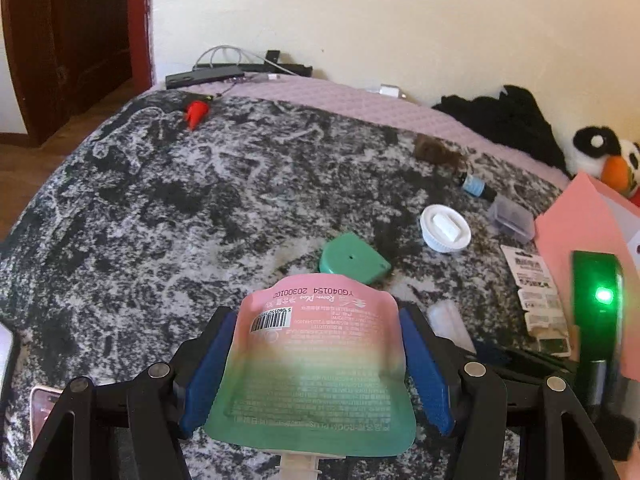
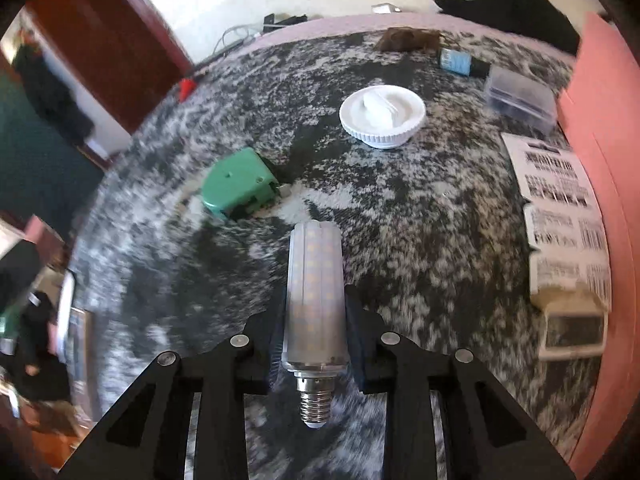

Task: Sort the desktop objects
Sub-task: 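Grasp the pink-green pouch with the left tool while the right tool grasps the white LED bulb, then carry the pouch and LED bulb into the pink box and release both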

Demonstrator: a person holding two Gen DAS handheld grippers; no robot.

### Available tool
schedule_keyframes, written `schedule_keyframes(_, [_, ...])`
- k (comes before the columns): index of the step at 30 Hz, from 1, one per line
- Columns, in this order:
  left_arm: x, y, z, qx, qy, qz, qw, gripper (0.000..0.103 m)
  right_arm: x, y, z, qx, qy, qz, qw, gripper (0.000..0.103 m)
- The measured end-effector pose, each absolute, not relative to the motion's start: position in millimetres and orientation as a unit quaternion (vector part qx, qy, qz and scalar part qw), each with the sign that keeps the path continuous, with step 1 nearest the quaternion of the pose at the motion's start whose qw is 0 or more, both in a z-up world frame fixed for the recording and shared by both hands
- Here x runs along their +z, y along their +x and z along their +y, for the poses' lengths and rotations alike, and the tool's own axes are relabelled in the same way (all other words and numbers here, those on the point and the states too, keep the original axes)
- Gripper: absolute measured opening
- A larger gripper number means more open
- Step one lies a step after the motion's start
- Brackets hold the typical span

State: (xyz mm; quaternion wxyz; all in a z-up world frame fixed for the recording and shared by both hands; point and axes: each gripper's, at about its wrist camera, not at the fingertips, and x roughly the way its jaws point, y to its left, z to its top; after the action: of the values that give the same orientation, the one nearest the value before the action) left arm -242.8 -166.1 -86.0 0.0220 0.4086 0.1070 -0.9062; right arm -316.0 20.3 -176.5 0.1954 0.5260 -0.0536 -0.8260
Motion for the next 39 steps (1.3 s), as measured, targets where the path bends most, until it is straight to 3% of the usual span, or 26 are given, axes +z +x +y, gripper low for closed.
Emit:
schedule_keyframes(11, [-31, -201, -119, -0.927, 0.360, 0.100, -0.026, 0.069, -66, -228, 66, -0.876, 0.420, -0.067, 0.226, 0.030])
schedule_keyframes(19, [21, -205, 6, -0.933, 0.326, 0.078, -0.132, 0.070, 30, -177, 187, -0.951, 0.264, -0.110, 0.118, 0.030])
schedule_keyframes(24, [33, -238, 97, -0.920, 0.328, 0.071, -0.203, 0.070, 37, -177, 275, -0.961, 0.232, -0.150, 0.011, 0.030])
schedule_keyframes(29, [17, -281, 153, -0.889, 0.376, 0.094, -0.245, 0.074, 15, -197, 348, -0.944, 0.252, -0.210, -0.033, 0.030])
schedule_keyframes(30, [13, -289, 160, -0.884, 0.385, 0.099, -0.246, 0.081, 8, -203, 358, -0.937, 0.266, -0.223, -0.032, 0.035])
schedule_keyframes(31, [9, -296, 166, -0.880, 0.392, 0.104, -0.247, 0.085, 1, -210, 369, -0.930, 0.280, -0.235, -0.032, 0.057])
schedule_keyframes(33, [5, -301, 170, -0.879, 0.395, 0.105, -0.246, 0.086, -10, -214, 384, -0.919, 0.290, -0.261, -0.051, 0.084])
schedule_keyframes(39, [0, -289, 158, -0.893, 0.385, 0.078, -0.222, 0.087, -10, -209, 399, -0.917, 0.270, -0.288, -0.059, 0.084])
